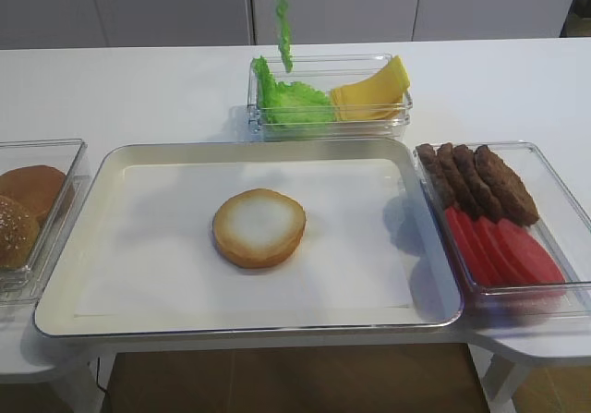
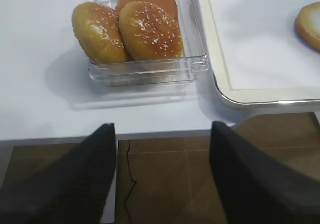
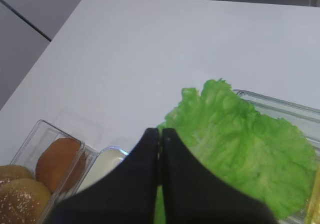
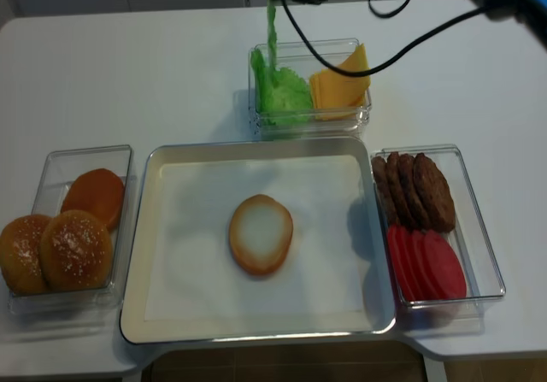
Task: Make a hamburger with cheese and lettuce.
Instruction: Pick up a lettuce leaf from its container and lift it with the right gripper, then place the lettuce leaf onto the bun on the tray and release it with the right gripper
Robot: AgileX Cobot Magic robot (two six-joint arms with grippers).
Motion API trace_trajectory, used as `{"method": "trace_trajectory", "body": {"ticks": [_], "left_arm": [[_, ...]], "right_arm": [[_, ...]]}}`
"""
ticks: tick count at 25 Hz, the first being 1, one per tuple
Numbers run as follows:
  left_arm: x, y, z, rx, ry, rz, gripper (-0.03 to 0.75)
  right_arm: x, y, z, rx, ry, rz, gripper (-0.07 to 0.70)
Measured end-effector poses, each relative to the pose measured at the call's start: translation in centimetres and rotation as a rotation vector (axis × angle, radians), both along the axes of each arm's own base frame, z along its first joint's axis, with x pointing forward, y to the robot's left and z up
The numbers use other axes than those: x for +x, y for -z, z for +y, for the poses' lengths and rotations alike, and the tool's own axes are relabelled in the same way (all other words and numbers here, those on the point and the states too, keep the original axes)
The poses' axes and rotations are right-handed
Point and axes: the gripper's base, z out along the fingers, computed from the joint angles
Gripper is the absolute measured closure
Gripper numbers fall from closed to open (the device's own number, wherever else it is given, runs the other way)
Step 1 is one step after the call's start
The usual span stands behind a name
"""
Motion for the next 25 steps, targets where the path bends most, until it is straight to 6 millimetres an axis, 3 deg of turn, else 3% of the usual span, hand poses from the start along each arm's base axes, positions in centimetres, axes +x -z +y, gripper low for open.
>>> {"method": "trace_trajectory", "body": {"ticks": [8, 12, 20, 25], "left_arm": [[0.0, 0.0, 0.0, 0.000, 0.000, 0.000, 0.277], [0.0, 0.0, 0.0, 0.000, 0.000, 0.000, 0.277], [0.0, 0.0, 0.0, 0.000, 0.000, 0.000, 0.277], [0.0, 0.0, 0.0, 0.000, 0.000, 0.000, 0.277]], "right_arm": [[-4.6, -5.3, -1.6, -0.032, -0.011, -0.026, 0.630], [-7.4, -5.9, -2.6, -0.033, -0.011, -0.013, 0.630], [-12.7, -1.7, -3.4, -0.072, -0.019, 0.106, 0.630], [-14.3, 2.3, -2.7, -0.097, -0.014, 0.163, 0.630]]}}
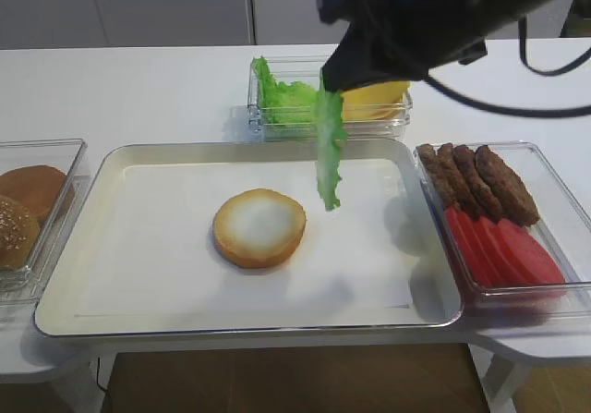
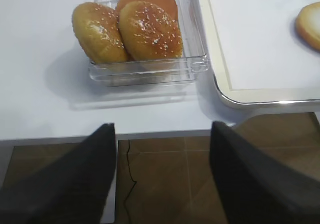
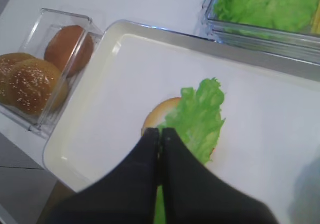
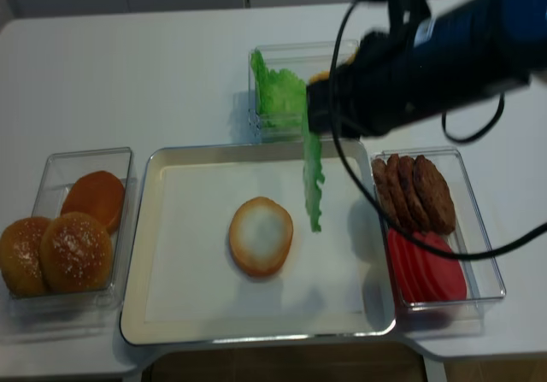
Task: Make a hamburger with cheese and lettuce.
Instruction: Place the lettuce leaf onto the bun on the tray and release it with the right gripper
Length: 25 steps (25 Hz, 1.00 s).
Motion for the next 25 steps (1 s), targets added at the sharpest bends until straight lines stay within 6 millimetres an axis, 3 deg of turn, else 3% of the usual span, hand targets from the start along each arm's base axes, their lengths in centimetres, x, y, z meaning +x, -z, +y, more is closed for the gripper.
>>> {"method": "trace_trajectory", "body": {"ticks": [4, 10, 16, 25], "left_arm": [[0.0, 0.0, 0.0, 0.000, 0.000, 0.000, 0.277], [0.0, 0.0, 0.0, 0.000, 0.000, 0.000, 0.277], [0.0, 0.0, 0.0, 0.000, 0.000, 0.000, 0.277], [0.0, 0.0, 0.0, 0.000, 0.000, 0.000, 0.277]], "right_arm": [[-0.2, 1.9, 0.8, -0.007, 0.025, -0.049, 0.630], [0.6, 2.8, 1.4, -0.015, 0.061, -0.150, 0.630], [1.7, 5.5, 2.1, -0.053, 0.057, -0.091, 0.630], [2.5, 7.5, 2.6, -0.083, 0.047, -0.049, 0.630]]}}
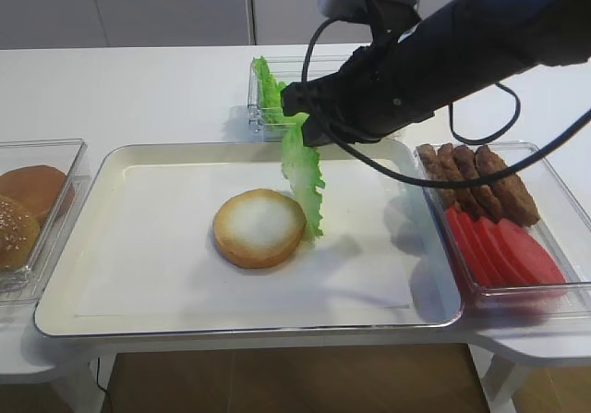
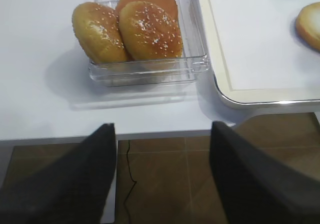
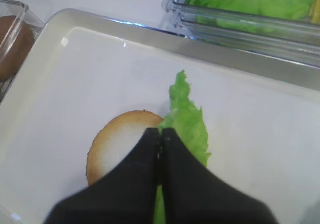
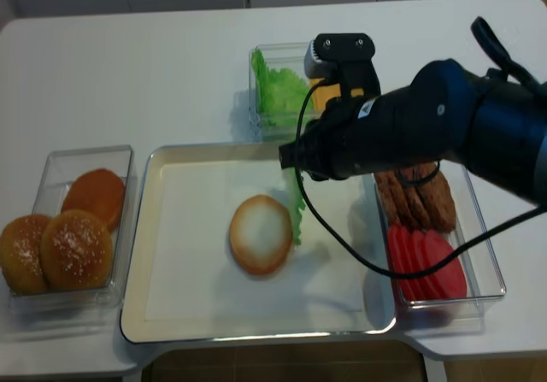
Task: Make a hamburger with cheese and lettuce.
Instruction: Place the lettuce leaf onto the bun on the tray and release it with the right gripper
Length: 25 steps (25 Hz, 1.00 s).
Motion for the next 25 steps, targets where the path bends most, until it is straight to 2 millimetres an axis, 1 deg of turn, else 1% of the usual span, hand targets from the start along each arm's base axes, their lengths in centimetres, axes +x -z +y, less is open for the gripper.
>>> {"method": "trace_trajectory", "body": {"ticks": [6, 14, 17, 25], "left_arm": [[0.0, 0.0, 0.0, 0.000, 0.000, 0.000, 0.277], [0.0, 0.0, 0.0, 0.000, 0.000, 0.000, 0.277], [0.0, 0.0, 0.0, 0.000, 0.000, 0.000, 0.277], [0.0, 0.0, 0.0, 0.000, 0.000, 0.000, 0.277]], "right_arm": [[0.0, 0.9, 0.4, 0.042, 0.012, 0.081, 0.630], [-0.3, 0.5, 1.1, 0.158, 0.031, 0.156, 0.630], [-0.4, 0.8, 1.5, 0.210, 0.031, 0.205, 0.630], [0.0, 1.5, 2.4, 0.296, 0.013, 0.235, 0.630]]}}
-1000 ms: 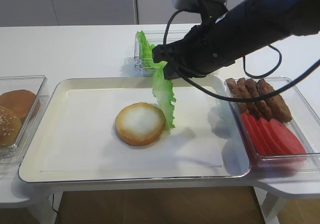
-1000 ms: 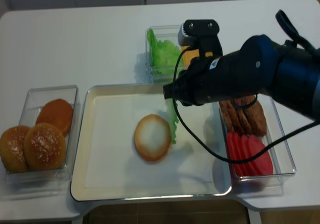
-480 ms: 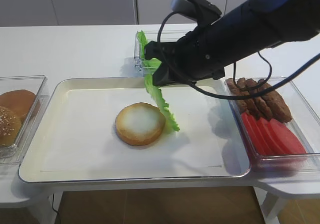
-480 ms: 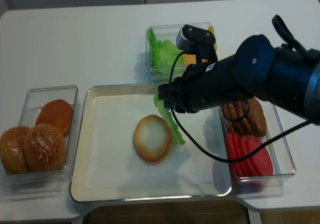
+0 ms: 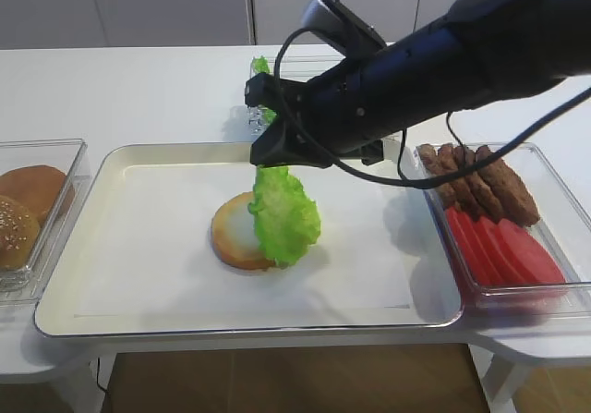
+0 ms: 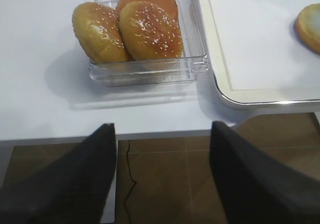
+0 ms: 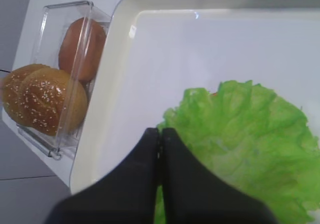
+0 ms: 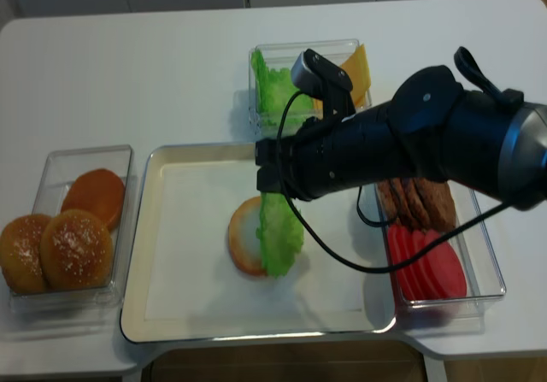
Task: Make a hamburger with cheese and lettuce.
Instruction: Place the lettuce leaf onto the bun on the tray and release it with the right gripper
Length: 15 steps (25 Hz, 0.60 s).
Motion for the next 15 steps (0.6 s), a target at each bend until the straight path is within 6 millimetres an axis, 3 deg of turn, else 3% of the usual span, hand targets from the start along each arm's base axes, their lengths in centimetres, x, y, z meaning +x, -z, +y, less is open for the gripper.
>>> {"method": "trace_trajectory", "body": {"ticks": [15], "left_arm": [[0.00, 0.00, 0.00, 0.000, 0.000, 0.000, 0.277]], "right_arm": [[0.45, 0.85, 0.49, 0.027, -0.021, -0.012, 0.630]]}}
